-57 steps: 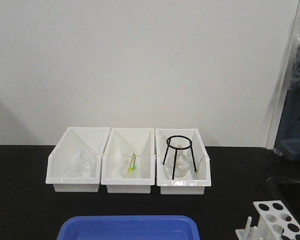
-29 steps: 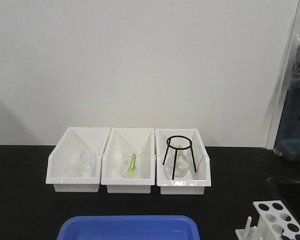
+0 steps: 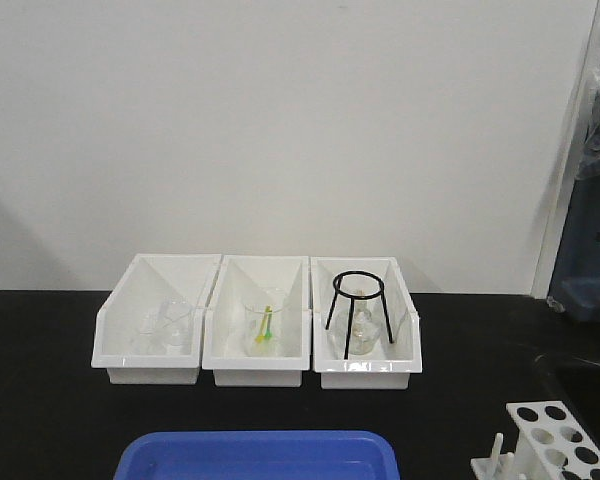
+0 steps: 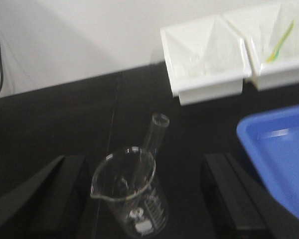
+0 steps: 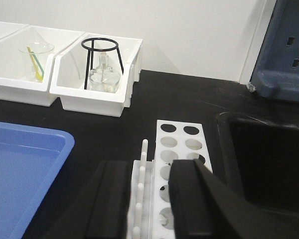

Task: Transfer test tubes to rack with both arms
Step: 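Close the left gripper around the top of the test tube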

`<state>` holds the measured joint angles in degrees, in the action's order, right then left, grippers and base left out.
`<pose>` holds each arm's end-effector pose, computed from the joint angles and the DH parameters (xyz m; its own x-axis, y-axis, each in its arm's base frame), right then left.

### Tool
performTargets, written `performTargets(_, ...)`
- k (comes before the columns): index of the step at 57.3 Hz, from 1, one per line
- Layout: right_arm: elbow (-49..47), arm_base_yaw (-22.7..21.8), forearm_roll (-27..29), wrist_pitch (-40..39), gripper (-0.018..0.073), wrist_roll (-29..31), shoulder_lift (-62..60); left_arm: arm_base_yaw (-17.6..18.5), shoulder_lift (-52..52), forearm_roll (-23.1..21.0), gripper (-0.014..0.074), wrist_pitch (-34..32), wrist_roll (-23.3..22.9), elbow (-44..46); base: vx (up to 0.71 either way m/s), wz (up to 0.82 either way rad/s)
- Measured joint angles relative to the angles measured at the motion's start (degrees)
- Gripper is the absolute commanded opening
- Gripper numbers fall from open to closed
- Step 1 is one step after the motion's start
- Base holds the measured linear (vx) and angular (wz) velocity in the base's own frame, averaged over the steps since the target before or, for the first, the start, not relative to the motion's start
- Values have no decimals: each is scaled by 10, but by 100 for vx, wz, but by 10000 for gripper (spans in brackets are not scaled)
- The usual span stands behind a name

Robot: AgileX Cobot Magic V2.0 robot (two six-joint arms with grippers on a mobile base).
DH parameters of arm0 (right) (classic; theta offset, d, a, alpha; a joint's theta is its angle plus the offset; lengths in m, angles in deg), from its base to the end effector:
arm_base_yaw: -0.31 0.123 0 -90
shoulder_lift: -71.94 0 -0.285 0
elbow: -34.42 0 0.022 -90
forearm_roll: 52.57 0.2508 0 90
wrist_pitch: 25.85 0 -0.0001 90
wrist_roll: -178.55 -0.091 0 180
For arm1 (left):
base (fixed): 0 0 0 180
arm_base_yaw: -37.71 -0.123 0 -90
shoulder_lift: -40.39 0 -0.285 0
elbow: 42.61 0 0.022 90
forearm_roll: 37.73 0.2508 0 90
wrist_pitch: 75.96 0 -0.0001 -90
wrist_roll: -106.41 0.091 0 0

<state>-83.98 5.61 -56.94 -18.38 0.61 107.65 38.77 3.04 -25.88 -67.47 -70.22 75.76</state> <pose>0.1077 0.0091 0.2560 -0.2429 -0.1344 -0.9607 -0.1106 0.9877 -0.1102 0.1115 0.0007 0.2514 -0.2897 0.2657 -0.9195 0.0673 0.9640 0.2573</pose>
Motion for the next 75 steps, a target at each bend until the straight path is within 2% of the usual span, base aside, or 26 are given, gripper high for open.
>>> performTargets(6, 0, 0, 0, -6, 351, 0, 1, 0, -52, 3, 592, -25, 37, -4, 0, 0)
performTargets(14, 0, 0, 0, -16, 351, 0, 1, 0, -142, 6, 592, -115, 74, -5, 0, 0)
performTargets(26, 0, 0, 0, -16, 351, 0, 1, 0, -299, 8, 592, -249, 87, 4, 0, 0)
performTargets(32, 0, 0, 0, -16, 351, 0, 1, 0, -363, 3, 592, -289, 107, 18, 0, 0)
performTargets(37, 0, 0, 0, -16, 351, 0, 1, 0, -403, -33, 592, -324, 157, 30, 0, 0)
performTargets(42, 0, 0, 0, -16, 351, 0, 1, 0, -434, -99, 592, -364, 205, 44, 0, 0)
performTargets(47, 0, 0, 0, -16, 351, 0, 1, 0, -452, -150, 592, -383, 232, 55, 0, 0)
performTargets(51, 0, 0, 0, -16, 351, 0, 1, -1, -466, -164, 592, -385, 242, 59, 0, 0)
performTargets(64, 0, 0, 0, -16, 351, 0, 1, -1, -503, -170, 592, -388, 247, 60, 0, 0)
performTargets(75, 0, 0, 0, -16, 351, 0, 1, -1, -531, -171, 573, -444, 247, 60, 0, 0)
